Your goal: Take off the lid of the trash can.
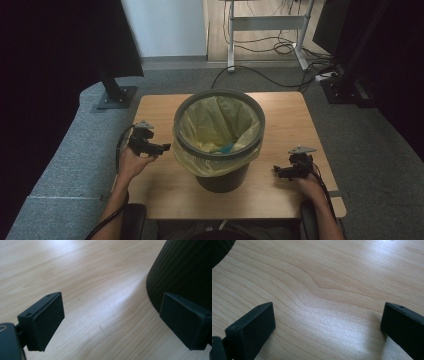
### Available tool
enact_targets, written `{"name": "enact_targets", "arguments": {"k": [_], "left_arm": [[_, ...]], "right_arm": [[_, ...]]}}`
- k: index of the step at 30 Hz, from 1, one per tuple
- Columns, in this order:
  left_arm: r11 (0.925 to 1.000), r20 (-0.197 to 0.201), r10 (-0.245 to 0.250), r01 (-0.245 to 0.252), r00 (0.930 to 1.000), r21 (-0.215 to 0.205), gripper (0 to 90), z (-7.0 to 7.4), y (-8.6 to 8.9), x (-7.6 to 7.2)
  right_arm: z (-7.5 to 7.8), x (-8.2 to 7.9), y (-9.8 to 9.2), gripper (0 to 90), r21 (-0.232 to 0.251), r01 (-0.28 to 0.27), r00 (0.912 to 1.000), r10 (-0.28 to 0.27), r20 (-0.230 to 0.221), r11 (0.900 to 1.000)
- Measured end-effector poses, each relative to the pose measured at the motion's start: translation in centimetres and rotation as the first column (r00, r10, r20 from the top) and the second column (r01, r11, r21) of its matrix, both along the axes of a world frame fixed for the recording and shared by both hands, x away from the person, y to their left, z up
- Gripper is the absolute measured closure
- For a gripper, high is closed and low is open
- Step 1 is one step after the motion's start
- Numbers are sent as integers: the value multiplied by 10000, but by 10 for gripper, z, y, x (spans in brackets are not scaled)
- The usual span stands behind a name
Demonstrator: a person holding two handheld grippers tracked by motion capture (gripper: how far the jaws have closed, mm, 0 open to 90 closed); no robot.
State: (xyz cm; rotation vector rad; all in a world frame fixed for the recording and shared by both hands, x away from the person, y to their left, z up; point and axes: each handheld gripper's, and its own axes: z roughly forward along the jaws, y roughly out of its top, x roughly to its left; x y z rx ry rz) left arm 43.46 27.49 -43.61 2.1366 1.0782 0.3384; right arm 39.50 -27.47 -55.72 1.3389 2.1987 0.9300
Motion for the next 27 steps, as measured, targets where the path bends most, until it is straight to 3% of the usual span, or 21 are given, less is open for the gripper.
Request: {"name": "enact_targets", "arguments": {"k": [9, 15, 27], "left_arm": [[9998, 176, -50, 54, 9998, -192, 56, 30, -2, 4], [9992, 400, -129, 143, 9991, -362, 68, 61, -3, 8], [9986, 610, -378, 400, 9974, -350, 97, 107, -13, 16]], "right_arm": [[0, 0, 0, 0, -7, 3, 10000, -3, 0, 10000], [0, 0, 0, 0, -4, 0, 10000, 0, -1, 10000], [0, 0, 0, 0, -8, -39, 10000, 39, -16, 10000]]}}
